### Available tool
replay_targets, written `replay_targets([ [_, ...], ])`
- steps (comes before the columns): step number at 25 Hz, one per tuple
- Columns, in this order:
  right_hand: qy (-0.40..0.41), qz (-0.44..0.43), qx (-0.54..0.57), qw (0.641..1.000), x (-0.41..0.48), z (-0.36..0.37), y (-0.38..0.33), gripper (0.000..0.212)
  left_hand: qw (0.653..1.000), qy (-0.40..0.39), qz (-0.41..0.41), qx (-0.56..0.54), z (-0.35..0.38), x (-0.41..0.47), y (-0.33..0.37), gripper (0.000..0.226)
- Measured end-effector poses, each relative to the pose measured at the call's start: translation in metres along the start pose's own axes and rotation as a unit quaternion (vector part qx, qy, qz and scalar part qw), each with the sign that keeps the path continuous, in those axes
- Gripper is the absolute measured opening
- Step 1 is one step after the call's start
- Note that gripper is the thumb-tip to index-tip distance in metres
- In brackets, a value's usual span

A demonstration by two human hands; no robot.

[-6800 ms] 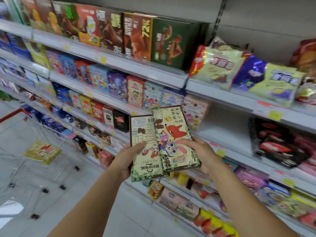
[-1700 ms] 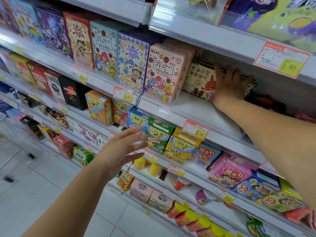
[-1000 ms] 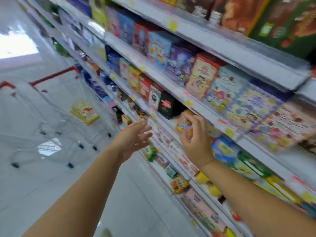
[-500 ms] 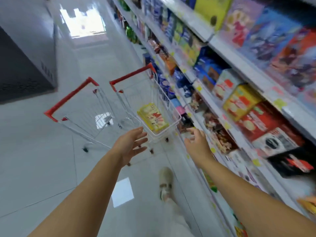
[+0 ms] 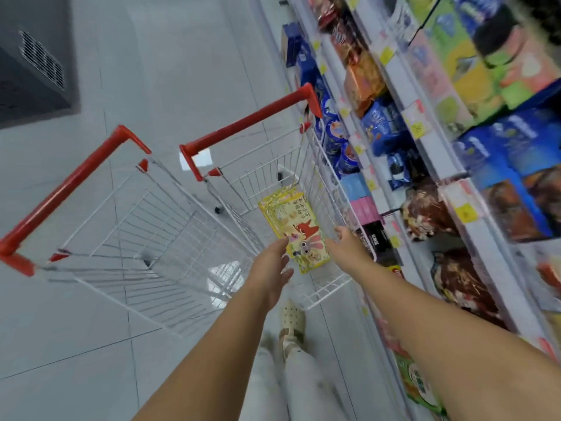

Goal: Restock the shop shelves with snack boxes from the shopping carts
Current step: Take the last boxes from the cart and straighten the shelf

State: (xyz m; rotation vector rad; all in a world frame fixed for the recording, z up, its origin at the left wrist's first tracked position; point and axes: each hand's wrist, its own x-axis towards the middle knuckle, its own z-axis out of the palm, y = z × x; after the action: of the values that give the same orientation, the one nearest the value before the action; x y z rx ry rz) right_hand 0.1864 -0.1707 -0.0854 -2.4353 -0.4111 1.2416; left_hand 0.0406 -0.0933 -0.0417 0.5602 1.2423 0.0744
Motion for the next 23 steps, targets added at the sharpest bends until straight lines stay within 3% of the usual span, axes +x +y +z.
replay_targets([
  [6, -0.079, 0.072, 0.047, 0.993, 0.111, 0.019, 0.0, 0.053, 0.994, 0.091, -0.056, 0.025, 0.022, 0.128, 0.022, 0.054],
  [11, -0.096, 0.112, 0.09, 0.985, 0.179, 0.057, 0.022, 0.068, 0.986, 0.135, -0.094, -0.005, 0.034, 0.201, 0.02, 0.057],
  [18, -0.115, 0.149, 0.145, 0.971, 0.204, 0.072, 0.034, 0.08, 0.985, 0.115, -0.127, -0.031, 0.036, 0.225, 0.013, 0.053],
  [23, -0.094, 0.103, 0.176, 0.974, 0.159, 0.027, 0.013, 0.067, 0.994, 0.063, -0.089, 0.019, 0.046, 0.179, 0.044, 0.042],
])
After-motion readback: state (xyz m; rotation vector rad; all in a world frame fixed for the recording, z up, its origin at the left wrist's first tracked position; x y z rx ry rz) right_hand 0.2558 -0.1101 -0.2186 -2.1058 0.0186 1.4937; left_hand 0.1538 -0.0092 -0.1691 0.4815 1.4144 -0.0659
